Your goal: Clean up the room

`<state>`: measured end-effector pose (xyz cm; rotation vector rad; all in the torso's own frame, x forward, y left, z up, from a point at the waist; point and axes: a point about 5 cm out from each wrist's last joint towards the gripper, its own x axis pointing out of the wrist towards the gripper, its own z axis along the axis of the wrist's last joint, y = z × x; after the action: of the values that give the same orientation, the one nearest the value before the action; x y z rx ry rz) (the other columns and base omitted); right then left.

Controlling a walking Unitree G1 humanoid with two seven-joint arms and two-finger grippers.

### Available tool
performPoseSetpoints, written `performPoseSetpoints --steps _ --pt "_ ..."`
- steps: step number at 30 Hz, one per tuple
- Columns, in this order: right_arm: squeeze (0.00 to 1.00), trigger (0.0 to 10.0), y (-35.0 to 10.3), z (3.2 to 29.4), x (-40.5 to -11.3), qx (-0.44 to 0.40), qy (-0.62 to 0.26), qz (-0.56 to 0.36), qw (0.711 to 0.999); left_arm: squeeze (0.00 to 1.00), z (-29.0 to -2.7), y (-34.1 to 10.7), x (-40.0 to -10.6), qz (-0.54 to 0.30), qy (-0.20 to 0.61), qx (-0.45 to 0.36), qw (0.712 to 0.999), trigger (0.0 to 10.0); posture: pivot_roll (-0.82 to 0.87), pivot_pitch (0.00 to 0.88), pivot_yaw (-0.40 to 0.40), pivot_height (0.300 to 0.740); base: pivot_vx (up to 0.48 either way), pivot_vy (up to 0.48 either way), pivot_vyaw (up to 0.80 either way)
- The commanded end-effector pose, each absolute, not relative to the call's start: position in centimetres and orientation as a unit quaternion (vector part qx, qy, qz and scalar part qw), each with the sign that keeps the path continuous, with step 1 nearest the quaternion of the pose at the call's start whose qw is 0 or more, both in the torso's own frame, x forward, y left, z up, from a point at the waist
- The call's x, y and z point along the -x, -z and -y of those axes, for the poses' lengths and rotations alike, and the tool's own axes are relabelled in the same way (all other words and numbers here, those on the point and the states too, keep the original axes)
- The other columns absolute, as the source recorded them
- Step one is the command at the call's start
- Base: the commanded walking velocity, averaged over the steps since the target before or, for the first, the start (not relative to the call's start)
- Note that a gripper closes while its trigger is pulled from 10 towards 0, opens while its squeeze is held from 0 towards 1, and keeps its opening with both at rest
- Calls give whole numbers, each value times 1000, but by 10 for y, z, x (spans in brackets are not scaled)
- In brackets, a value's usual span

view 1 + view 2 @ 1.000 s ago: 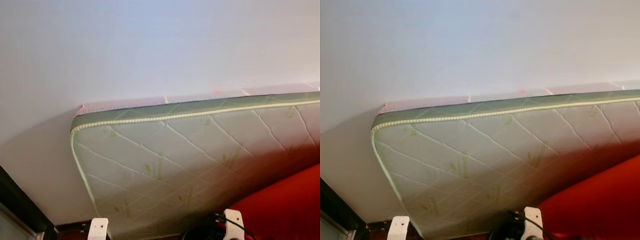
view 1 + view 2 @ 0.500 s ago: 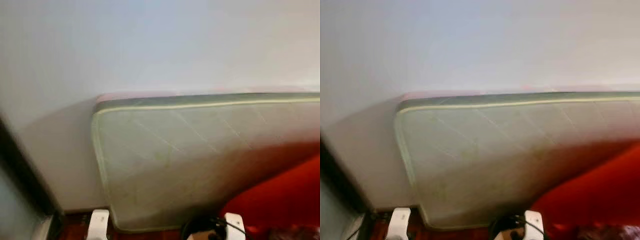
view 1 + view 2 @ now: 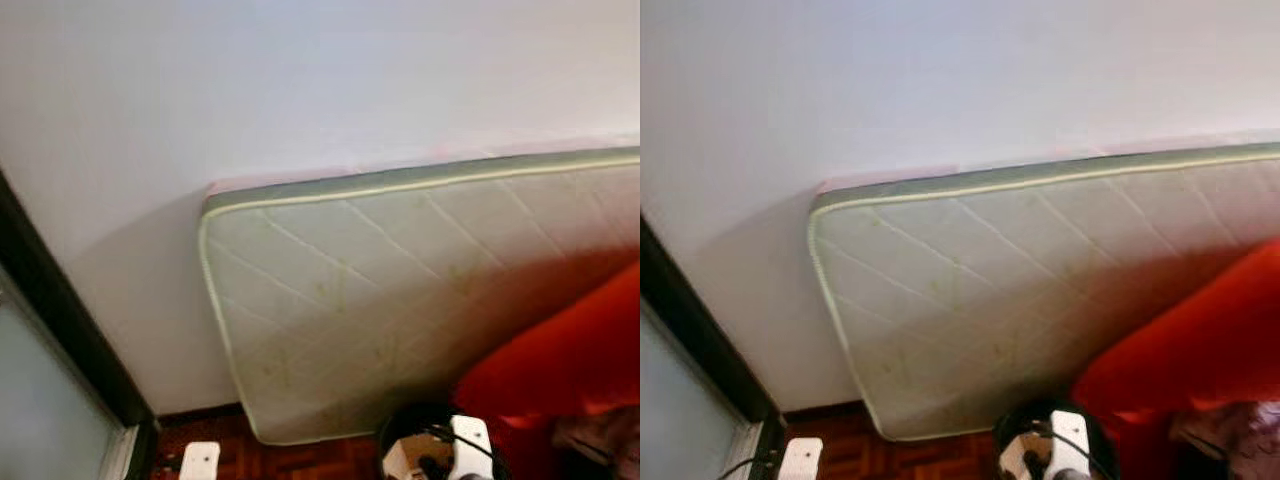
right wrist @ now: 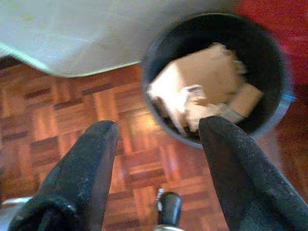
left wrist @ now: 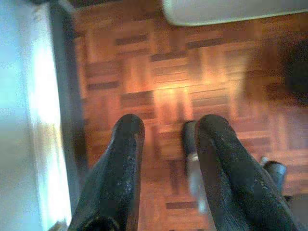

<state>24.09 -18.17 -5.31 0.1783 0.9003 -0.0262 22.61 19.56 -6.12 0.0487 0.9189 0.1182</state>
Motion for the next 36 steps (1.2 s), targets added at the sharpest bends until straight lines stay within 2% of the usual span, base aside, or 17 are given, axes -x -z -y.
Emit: performPoseSetpoints --steps 1,27,32,36 --pt "0 10000 54 178 -241 -94 13 -435 896 0 -201 58 -229 -436 -67 -20 897 10000 59 0 -40 740 0 0 -781" --pt "0 10000 53 178 -241 -88 8 -438 894 0 -201 58 -230 -434 -56 -26 899 10000 52 0 -41 740 0 -20 -781" --pt "0 10000 54 178 -241 -88 8 -439 894 0 -201 58 -230 -435 -52 -30 898 10000 52 0 -41 740 0 -472 -780" --pt "0 10000 54 178 -241 -89 8 -439 894 0 -201 58 -230 -436 -52 -29 898 10000 52 0 -40 740 0 0 -775"
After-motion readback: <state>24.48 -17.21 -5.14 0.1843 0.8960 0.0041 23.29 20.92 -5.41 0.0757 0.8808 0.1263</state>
